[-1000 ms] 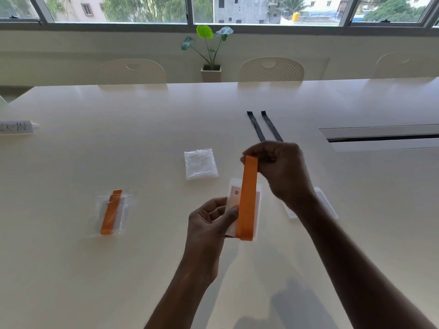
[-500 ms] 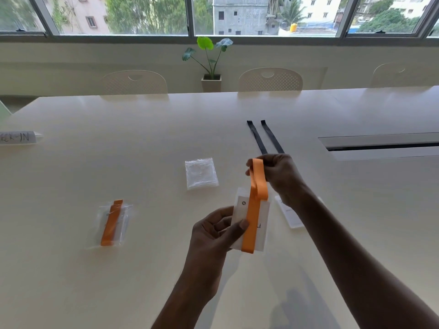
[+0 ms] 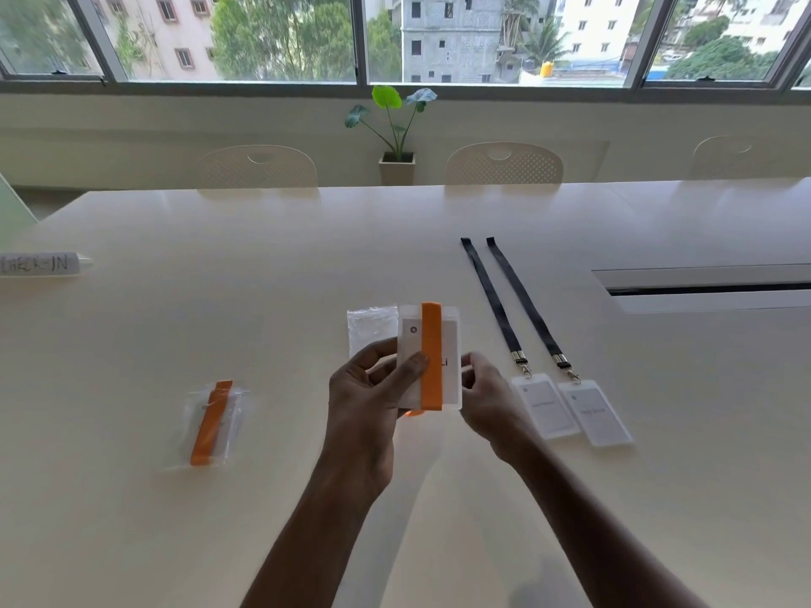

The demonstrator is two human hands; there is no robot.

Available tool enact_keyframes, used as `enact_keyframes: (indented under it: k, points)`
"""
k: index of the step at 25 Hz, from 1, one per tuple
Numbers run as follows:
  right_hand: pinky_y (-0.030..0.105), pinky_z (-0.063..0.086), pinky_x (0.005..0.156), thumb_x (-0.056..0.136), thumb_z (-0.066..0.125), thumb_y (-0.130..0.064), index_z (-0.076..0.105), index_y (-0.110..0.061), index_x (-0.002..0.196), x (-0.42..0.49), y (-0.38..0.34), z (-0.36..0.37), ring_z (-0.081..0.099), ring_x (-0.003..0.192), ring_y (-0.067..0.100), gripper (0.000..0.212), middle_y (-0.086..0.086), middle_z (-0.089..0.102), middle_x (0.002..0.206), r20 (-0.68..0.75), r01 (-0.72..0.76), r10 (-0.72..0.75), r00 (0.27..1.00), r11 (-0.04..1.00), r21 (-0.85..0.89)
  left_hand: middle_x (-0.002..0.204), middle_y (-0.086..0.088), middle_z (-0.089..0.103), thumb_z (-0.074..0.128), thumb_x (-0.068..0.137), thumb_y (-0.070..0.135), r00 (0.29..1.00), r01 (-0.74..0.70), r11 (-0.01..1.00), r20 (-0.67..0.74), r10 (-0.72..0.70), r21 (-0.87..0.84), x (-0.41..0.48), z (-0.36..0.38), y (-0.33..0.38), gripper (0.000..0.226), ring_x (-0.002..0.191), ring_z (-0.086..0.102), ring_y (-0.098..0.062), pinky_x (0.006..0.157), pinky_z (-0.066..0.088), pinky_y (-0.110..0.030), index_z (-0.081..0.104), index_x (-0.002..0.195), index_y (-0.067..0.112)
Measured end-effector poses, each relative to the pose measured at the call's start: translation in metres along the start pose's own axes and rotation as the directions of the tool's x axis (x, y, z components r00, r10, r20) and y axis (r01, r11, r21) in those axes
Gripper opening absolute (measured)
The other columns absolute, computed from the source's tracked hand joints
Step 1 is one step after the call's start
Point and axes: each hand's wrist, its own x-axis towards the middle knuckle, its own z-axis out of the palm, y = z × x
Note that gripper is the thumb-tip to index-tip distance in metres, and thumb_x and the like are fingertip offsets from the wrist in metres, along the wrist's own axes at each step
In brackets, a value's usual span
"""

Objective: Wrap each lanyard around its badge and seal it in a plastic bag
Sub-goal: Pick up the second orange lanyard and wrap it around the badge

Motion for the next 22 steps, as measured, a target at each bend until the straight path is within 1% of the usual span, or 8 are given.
enact_keyframes:
  k: [1, 3, 4, 6, 10, 13, 16, 22]
  points:
    - [0.045, 0.063, 0.091, 0.103, 0.064, -0.030, 0.056, -0.026, 0.130, -0.001, -0.001, -0.001, 0.068, 0.111, 0.025, 0.029, 0.007, 0.067, 0.123, -0.017, 0.111, -0.110, 0.994, 0.993, 0.041, 0.107, -0.005, 0.082, 0.081, 0.084, 0.015, 1.000, 0.018, 1.000, -0.020, -0.017, 0.009, 0.003, 0.001, 0.001, 0.035, 0.101, 0.079, -0.027, 0.092, 0.063, -0.050, 0.073, 0.118, 0.014]
    - [0.046, 0.061, 0.098, 0.100, 0.067, -0.033, 0.057, -0.038, 0.133, -0.005, -0.007, -0.002, 0.066, 0.123, 0.024, 0.035, 0.003, 0.066, 0.135, 0.081, 0.246, -0.289, 0.954, 0.908, 0.340, 0.108, -0.006, 0.082, 0.081, 0.086, 0.014, 0.998, 0.046, 0.999, -0.047, -0.045, 0.024, 0.006, 0.004, 0.001, 0.034, 0.103, 0.078, -0.029, 0.098, 0.060, -0.055, 0.073, 0.119, 0.012]
    - [0.043, 0.062, 0.095, 0.096, 0.070, -0.036, 0.061, -0.043, 0.131, -0.008, -0.010, -0.003, 0.068, 0.122, 0.025, 0.037, 0.000, 0.069, 0.132, 0.121, 0.266, -0.356, 0.927, 0.848, 0.459, 0.107, -0.006, 0.082, 0.082, 0.085, 0.013, 0.997, 0.055, 0.998, -0.048, -0.053, 0.027, 0.007, 0.007, 0.001, 0.034, 0.102, 0.078, -0.029, 0.098, 0.060, -0.056, 0.073, 0.118, 0.011]
    - [0.037, 0.063, 0.087, 0.091, 0.072, -0.040, 0.070, -0.044, 0.122, -0.013, -0.017, -0.003, 0.073, 0.114, 0.025, 0.032, -0.001, 0.075, 0.122, 0.097, 0.314, -0.438, 0.894, 0.765, 0.562, 0.107, -0.007, 0.082, 0.082, 0.083, 0.015, 0.998, 0.053, 0.998, -0.031, -0.052, 0.031, 0.006, 0.011, 0.002, 0.036, 0.099, 0.079, -0.028, 0.097, 0.061, -0.055, 0.074, 0.117, 0.010]
    - [0.031, 0.063, 0.076, 0.099, 0.063, -0.025, 0.079, -0.034, 0.102, -0.025, -0.017, 0.008, 0.078, 0.089, 0.021, 0.019, 0.000, 0.080, 0.097, -0.095, 0.358, -0.364, 0.927, 0.775, 0.521, 0.111, -0.009, 0.081, 0.086, 0.075, 0.022, 1.000, -0.014, 1.000, -0.003, 0.014, -0.003, 0.005, 0.016, 0.003, 0.050, 0.102, 0.079, -0.029, 0.095, 0.062, -0.051, 0.073, 0.121, 0.007]
    - [0.033, 0.060, 0.064, 0.107, 0.052, -0.009, 0.071, -0.022, 0.097, -0.042, -0.013, 0.023, 0.067, 0.063, 0.018, 0.025, 0.002, 0.071, 0.072, -0.083, 0.309, -0.307, 0.948, 0.827, 0.470, 0.110, -0.008, 0.082, 0.082, 0.085, 0.011, 0.997, -0.077, 0.997, -0.031, 0.077, -0.003, 0.005, 0.020, 0.000, 0.034, 0.102, 0.079, -0.027, 0.092, 0.064, -0.043, 0.074, 0.118, 0.007]
    - [0.029, 0.054, 0.058, 0.110, 0.044, -0.010, 0.064, -0.007, 0.101, -0.059, -0.010, 0.031, 0.059, 0.056, 0.016, 0.022, 0.003, 0.063, 0.064, -0.079, 0.294, -0.291, 0.954, 0.840, 0.457, 0.107, -0.007, 0.082, 0.081, 0.087, 0.007, 0.990, -0.124, 0.992, -0.063, 0.125, 0.016, 0.004, 0.020, -0.003, 0.030, 0.100, 0.080, -0.023, 0.088, 0.065, -0.037, 0.076, 0.116, 0.008]
    - [0.028, 0.050, 0.055, 0.112, 0.041, -0.013, 0.069, -0.013, 0.097, -0.084, -0.015, 0.031, 0.057, 0.053, 0.016, 0.032, 0.003, 0.065, 0.063, -0.051, 0.204, -0.207, 0.977, 0.841, 0.500, 0.100, -0.006, 0.083, 0.081, 0.086, 0.006, 0.977, -0.194, 0.981, -0.087, 0.195, 0.021, 0.010, 0.019, -0.007, 0.024, 0.093, 0.081, -0.022, 0.073, 0.063, -0.026, 0.079, 0.109, 0.011]
